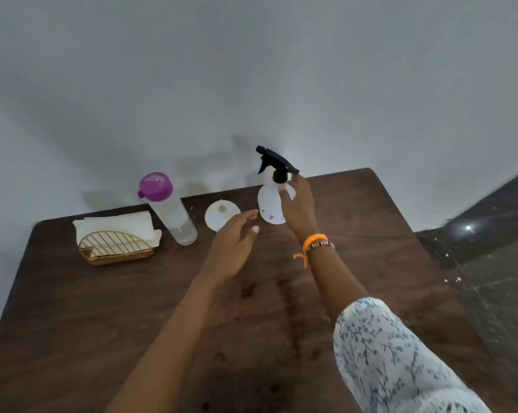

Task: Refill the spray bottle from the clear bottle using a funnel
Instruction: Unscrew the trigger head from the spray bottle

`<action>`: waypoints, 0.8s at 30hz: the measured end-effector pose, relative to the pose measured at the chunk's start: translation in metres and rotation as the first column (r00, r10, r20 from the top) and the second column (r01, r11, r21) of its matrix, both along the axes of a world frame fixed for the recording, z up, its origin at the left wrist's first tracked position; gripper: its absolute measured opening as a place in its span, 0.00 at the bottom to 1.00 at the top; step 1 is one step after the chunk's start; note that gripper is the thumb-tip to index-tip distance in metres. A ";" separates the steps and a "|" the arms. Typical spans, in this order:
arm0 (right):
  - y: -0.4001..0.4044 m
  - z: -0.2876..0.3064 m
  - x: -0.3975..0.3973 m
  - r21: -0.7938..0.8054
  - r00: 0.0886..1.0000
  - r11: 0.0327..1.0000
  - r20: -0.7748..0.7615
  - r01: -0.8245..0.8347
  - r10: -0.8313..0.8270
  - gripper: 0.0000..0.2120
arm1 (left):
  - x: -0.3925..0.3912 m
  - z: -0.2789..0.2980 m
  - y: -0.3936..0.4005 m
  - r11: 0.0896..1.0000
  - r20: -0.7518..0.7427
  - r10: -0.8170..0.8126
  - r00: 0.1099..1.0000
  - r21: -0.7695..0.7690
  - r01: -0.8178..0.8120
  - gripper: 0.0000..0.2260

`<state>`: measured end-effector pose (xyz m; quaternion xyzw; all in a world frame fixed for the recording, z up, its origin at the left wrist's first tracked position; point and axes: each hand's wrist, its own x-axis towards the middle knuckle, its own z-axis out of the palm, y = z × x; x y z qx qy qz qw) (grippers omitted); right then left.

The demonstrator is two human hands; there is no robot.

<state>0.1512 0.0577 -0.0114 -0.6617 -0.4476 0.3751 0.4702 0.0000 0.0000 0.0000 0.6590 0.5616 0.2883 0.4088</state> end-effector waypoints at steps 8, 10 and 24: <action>0.028 -0.008 -0.003 -0.046 0.999 0.999 0.021 0.025 -0.024 0.14 | 0.000 -0.017 0.005 0.993 0.032 0.024 0.999 -0.116 -0.020 0.18; 0.024 -0.008 -0.001 -0.057 0.999 0.997 0.010 0.051 -0.051 0.13 | -0.003 -0.021 0.002 0.990 0.040 0.045 0.998 -0.132 -0.039 0.17; -0.125 0.006 -0.030 0.020 0.973 0.973 -0.025 -0.230 0.231 0.13 | -0.019 -0.022 -0.084 0.988 -0.028 0.085 0.996 0.129 -0.081 0.28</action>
